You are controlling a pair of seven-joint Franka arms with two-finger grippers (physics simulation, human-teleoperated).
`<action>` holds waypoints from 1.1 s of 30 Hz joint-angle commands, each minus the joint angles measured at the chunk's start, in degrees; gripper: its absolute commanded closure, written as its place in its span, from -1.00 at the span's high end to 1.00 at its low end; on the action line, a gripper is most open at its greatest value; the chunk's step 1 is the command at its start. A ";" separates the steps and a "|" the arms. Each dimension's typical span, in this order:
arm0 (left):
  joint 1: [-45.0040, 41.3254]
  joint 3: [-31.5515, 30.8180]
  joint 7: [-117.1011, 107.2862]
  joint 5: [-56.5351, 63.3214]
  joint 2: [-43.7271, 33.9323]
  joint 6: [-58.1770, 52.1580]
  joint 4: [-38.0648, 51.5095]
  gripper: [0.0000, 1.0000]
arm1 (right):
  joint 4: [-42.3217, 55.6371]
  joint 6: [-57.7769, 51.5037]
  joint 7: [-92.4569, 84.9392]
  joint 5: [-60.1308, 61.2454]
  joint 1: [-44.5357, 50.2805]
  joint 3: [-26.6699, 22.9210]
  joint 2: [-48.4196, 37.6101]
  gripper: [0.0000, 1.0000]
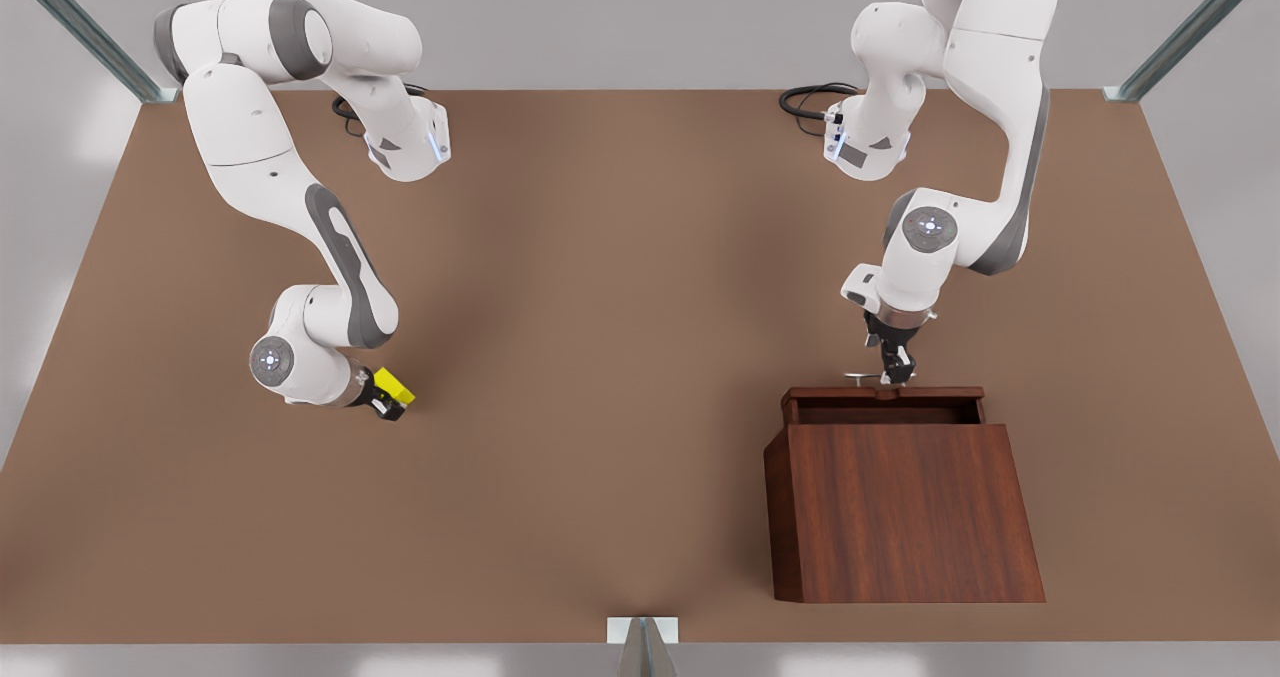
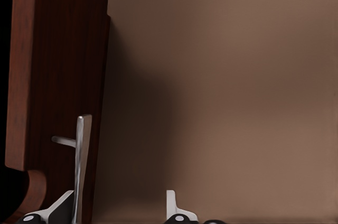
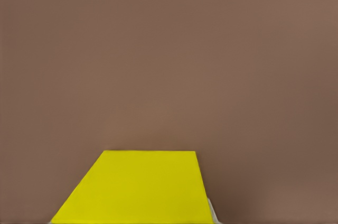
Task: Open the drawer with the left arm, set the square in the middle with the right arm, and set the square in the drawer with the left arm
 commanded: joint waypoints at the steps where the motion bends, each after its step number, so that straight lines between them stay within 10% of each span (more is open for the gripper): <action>1: -0.01 0.00 0.12 -0.08 -0.05 -0.97 0.02 0.72 | 0.02 0.02 -1.52 0.00 0.00 -0.01 0.01 0.55; 33: -1.85 -0.35 0.12 -0.17 -2.51 -8.53 0.02 0.73 | 5.91 -2.44 -1.43 -1.67 1.85 0.08 1.15 0.58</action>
